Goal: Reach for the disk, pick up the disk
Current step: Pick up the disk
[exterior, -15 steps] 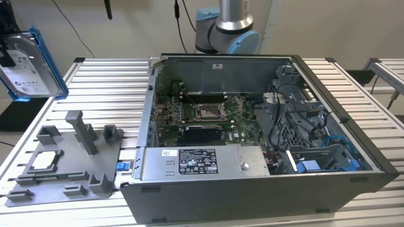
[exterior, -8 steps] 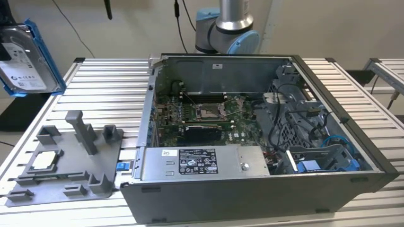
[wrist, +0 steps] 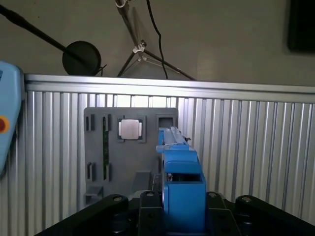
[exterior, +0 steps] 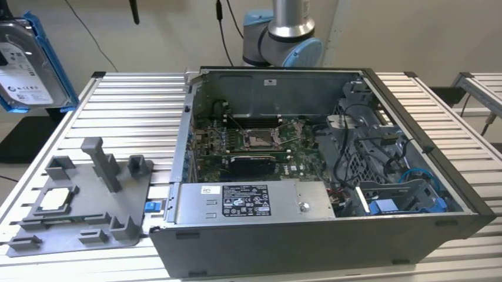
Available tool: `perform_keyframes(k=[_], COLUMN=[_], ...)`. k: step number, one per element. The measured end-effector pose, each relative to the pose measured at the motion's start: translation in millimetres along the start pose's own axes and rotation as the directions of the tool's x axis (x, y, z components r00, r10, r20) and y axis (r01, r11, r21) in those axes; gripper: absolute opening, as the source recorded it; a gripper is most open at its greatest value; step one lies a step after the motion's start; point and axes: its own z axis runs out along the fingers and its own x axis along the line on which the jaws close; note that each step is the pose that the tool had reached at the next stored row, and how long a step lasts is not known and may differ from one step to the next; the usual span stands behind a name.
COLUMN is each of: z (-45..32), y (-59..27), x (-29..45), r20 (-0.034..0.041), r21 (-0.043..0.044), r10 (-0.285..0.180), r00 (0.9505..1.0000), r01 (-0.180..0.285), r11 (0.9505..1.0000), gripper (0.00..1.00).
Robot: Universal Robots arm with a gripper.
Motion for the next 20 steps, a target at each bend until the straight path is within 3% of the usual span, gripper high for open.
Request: perform_keyframes(k=[10, 17, 20], z=[-31.2, -46.5, -47.1], y=[-0.2, -0.3, -0.3], x=[-0.4, -0.6, -0.7], r20=[0.0000, 0.0000, 0.0002], r21=[0.0000, -0.0001, 0.0002], r10=[0.000, 0.000, 0.000], r00=[1.0000, 1.0000, 1.0000], r01=[0.000, 0.000, 0.000], r11=[1.0000, 1.0000, 1.0000], gripper=[0.00, 0.00, 0.00])
